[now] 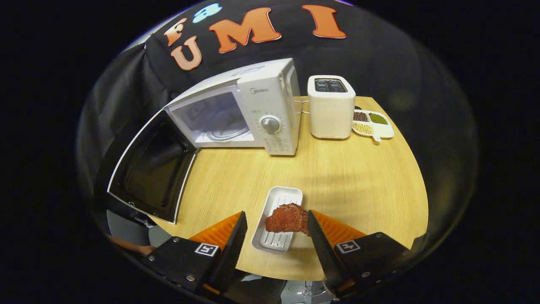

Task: Open the microwave, put the food inside, and close the microwave door.

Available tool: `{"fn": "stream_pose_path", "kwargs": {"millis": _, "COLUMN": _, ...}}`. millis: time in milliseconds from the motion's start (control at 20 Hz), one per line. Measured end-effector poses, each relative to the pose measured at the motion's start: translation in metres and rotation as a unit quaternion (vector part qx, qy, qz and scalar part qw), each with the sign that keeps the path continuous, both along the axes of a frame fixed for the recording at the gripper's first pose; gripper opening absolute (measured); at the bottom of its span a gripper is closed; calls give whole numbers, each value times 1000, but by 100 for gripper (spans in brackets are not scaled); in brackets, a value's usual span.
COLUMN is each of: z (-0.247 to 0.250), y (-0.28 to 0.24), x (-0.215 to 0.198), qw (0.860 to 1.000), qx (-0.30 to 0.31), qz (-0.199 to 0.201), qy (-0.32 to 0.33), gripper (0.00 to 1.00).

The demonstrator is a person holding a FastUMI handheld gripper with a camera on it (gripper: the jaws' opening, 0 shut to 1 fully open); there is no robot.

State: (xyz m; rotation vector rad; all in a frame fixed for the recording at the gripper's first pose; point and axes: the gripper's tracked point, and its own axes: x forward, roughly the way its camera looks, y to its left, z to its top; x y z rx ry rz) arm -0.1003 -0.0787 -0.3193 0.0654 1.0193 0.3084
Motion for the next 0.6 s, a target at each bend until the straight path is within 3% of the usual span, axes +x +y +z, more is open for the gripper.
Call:
{"fn": "stream_pose_path", "kwargs": {"millis": 300, "z": -39, "y": -22, "x": 4, "qw": 996, "qx": 35, "qz": -2, "qy": 81, "gripper": 86}}
{"fn": "stream_pose_path", "kwargs": {"millis": 550, "z": -61, "y": -17, "x": 4, "qw": 982, "qx": 109, "qz": -23, "qy": 153, "gripper": 86}}
{"fn": "stream_pose_path", "kwargs": {"millis": 600, "z": -66, "y": -16, "x": 3, "qw": 979, "qx": 119, "qz": -24, "qy": 167, "gripper": 81}}
